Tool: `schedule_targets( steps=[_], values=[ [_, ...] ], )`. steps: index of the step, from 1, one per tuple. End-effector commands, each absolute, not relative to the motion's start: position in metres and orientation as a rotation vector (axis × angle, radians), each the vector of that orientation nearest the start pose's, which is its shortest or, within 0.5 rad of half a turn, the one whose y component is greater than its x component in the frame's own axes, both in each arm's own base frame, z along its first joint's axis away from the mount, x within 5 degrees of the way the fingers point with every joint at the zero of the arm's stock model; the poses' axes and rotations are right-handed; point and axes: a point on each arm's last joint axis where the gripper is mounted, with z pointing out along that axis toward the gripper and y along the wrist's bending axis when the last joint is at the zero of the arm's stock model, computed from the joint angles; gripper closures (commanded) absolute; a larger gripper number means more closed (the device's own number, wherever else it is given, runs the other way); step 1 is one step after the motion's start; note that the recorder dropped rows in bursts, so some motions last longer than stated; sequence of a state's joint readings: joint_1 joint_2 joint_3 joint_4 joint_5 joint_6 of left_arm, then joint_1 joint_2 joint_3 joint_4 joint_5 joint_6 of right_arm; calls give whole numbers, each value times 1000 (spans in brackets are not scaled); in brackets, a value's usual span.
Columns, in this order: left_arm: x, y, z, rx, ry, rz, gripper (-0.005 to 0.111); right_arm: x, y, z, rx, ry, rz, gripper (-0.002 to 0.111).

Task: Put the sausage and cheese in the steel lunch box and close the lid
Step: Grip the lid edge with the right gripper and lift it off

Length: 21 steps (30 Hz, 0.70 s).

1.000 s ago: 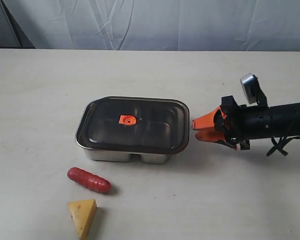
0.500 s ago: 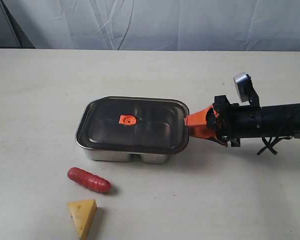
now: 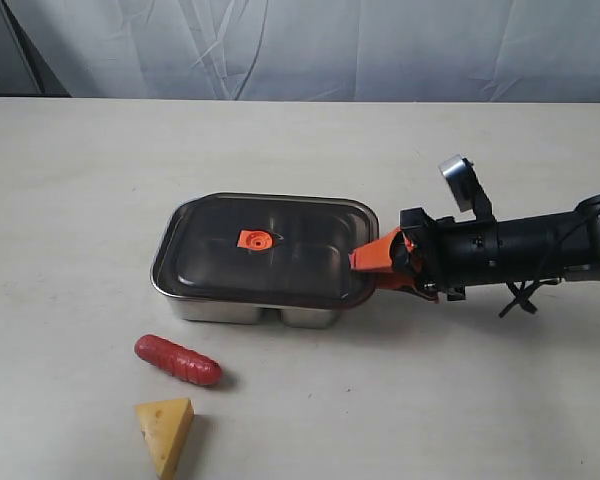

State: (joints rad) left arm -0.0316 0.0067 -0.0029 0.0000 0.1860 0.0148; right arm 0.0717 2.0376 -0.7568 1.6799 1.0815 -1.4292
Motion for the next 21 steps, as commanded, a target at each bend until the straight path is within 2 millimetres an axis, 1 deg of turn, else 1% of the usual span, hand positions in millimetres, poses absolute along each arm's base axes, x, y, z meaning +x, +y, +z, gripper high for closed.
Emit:
schedule_targets(
  steps=[1,4,17,21],
  values=[
    [56,-2,197,45,1662,-17,107,292,101,95,-60,2424,1531,88],
    [56,-2,197,45,1662,-17,107,292,101,95,-60,2424,1531,109],
    [56,-2,197,45,1662,-17,107,291,101,97,-69,2417,1549,109],
    [56,-2,197,45,1662,-17,107,290,101,105,-103,2403,1541,109]
  ],
)
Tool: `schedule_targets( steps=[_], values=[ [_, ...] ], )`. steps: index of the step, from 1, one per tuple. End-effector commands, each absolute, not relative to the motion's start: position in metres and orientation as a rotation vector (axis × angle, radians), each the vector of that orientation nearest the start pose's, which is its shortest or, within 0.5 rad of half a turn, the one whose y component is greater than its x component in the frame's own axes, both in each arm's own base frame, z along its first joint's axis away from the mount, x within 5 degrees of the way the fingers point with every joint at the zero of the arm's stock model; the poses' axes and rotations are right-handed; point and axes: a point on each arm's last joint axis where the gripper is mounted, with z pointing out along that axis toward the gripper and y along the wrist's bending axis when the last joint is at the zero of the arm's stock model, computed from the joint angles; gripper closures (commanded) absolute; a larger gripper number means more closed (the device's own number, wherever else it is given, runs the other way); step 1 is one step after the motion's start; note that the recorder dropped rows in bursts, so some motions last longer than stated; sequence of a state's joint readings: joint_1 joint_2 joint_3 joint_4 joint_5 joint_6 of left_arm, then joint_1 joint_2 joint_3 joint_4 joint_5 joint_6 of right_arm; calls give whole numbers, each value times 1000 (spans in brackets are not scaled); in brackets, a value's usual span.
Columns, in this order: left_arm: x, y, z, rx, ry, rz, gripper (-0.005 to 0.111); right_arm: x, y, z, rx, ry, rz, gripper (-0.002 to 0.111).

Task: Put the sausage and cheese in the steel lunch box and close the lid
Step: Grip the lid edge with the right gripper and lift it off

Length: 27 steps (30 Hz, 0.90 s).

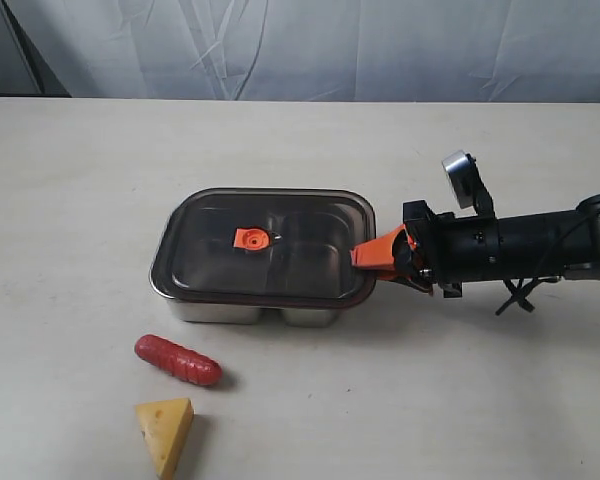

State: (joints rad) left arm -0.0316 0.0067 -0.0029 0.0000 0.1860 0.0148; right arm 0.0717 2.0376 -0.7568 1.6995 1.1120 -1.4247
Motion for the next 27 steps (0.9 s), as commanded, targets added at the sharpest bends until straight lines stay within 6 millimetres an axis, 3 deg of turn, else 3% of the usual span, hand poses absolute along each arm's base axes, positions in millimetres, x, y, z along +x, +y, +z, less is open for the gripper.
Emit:
schedule_targets(
  steps=[1,10,13,21,27],
  values=[
    [56,-2,197,45,1662,-17,107,290,101,109,-109,2395,1539,109],
    [56,-2,197,45,1662,-17,107,287,102,140,-184,2337,1531,109],
    [56,-2,197,45,1664,-17,107,287,105,160,-164,2195,1665,109],
    [56,-2,197,45,1664,-17,107,288,105,186,-203,2098,1639,109],
    [56,-2,197,45,1664,-17,107,302,98,236,-265,2014,1336,109]
  ],
)
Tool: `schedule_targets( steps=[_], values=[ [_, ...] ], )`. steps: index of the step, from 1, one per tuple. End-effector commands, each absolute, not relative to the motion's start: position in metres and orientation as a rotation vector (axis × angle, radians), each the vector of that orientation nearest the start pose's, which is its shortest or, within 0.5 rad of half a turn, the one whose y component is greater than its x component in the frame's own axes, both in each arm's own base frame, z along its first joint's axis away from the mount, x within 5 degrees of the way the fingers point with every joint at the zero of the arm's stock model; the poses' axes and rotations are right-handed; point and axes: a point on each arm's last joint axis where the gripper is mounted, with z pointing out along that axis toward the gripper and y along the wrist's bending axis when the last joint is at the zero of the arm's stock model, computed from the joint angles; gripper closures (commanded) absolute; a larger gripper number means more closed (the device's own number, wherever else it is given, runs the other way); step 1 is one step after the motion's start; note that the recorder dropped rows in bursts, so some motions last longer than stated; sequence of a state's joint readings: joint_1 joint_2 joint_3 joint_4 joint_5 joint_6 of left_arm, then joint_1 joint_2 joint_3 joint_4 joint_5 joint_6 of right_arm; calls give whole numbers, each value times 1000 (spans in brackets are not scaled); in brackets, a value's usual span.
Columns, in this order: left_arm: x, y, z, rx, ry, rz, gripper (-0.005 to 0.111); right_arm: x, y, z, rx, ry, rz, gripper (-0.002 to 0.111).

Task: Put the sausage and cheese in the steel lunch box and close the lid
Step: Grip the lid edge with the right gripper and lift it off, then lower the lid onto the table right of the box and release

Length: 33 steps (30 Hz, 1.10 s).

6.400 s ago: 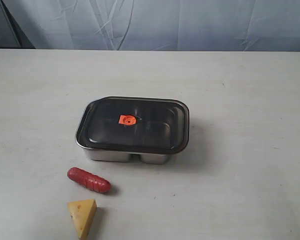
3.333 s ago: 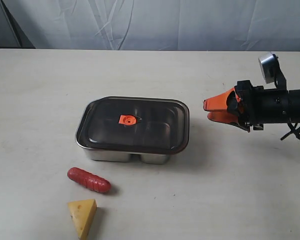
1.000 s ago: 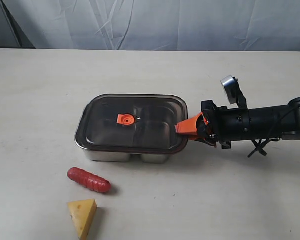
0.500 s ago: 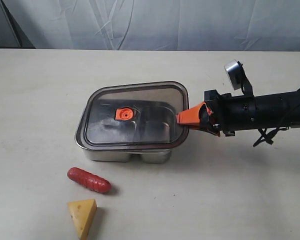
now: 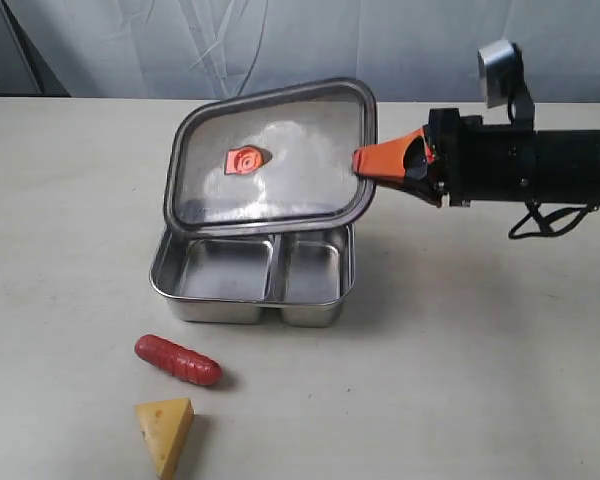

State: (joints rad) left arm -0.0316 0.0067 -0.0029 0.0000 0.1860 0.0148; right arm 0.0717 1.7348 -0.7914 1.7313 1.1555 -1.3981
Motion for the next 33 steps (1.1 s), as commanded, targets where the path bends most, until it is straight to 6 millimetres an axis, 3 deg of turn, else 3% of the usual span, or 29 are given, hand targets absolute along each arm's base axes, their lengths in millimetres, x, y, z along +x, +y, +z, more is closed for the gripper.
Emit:
schedule_targets(
  steps=[1,3,7,15,20,25,33],
  values=[
    [56,-2,197,45,1664,-17,107,304,94,252,-258,1989,1231,109],
    [56,-2,197,45,1664,-17,107,306,88,272,-248,1957,1085,109],
    [56,-2,197,45,1664,-17,107,290,76,305,-465,1941,711,109],
    [56,-2,197,45,1664,-17,107,254,50,332,-800,1924,105,109],
    [56,-2,197,45,1664,-17,107,243,40,321,-1140,1966,-135,109],
    [56,-2,197,45,1664,-17,107,236,38,304,-1242,2026,-145,109],
    [56,-2,197,45,1664,-17,107,216,58,257,-1556,2005,-202,109]
  ],
)
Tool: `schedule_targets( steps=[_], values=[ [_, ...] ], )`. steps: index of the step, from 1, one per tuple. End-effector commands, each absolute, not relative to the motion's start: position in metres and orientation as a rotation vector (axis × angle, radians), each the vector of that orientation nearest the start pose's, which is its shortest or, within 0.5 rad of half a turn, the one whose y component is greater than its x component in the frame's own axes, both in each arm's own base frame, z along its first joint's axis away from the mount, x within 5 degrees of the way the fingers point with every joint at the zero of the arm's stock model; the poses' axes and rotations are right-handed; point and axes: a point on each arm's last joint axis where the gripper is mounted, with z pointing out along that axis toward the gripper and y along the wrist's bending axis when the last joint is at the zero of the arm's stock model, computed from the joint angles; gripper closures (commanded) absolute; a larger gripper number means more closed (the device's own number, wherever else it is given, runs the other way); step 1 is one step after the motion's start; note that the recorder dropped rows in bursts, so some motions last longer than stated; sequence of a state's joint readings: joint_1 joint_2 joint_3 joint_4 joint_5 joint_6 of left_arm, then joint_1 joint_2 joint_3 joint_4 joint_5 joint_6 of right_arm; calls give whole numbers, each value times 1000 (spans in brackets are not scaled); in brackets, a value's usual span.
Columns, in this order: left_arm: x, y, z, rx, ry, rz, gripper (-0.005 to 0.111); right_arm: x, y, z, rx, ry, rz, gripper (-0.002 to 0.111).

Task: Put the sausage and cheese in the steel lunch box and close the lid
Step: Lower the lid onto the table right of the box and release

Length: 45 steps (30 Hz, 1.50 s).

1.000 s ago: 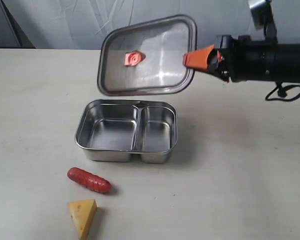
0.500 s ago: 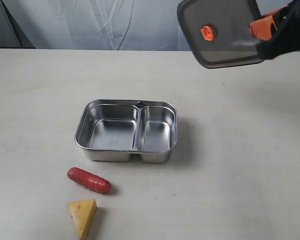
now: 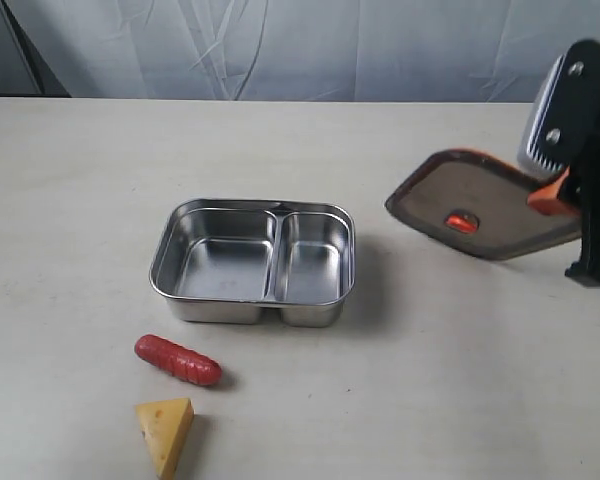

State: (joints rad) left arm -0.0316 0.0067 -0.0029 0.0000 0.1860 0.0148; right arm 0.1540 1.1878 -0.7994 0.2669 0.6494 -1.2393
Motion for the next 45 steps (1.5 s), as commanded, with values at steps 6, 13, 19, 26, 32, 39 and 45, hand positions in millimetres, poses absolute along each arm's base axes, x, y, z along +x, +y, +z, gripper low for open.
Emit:
schedule_targets(
  steps=[6,13,19,26,32,39,45],
  values=[
    [56,-2,197,45,1664,-17,107,200,69,236,-1619,2047,-122,109],
    [56,-2,197,45,1664,-17,107,178,82,215,-1784,2060,-25,109],
    [56,-2,197,45,1664,-17,107,168,89,194,-1895,2083,35,109],
    [56,-2,197,45,1664,-17,107,169,92,182,-1815,2173,64,89],
    [56,-2,197,45,1664,-17,107,169,94,180,-1792,2201,104,56],
    [56,-2,197,45,1664,-17,107,172,102,197,-1633,2216,200,59],
    [56,-2,197,45,1664,-17,107,173,126,243,-1344,2198,519,59]
  ],
)
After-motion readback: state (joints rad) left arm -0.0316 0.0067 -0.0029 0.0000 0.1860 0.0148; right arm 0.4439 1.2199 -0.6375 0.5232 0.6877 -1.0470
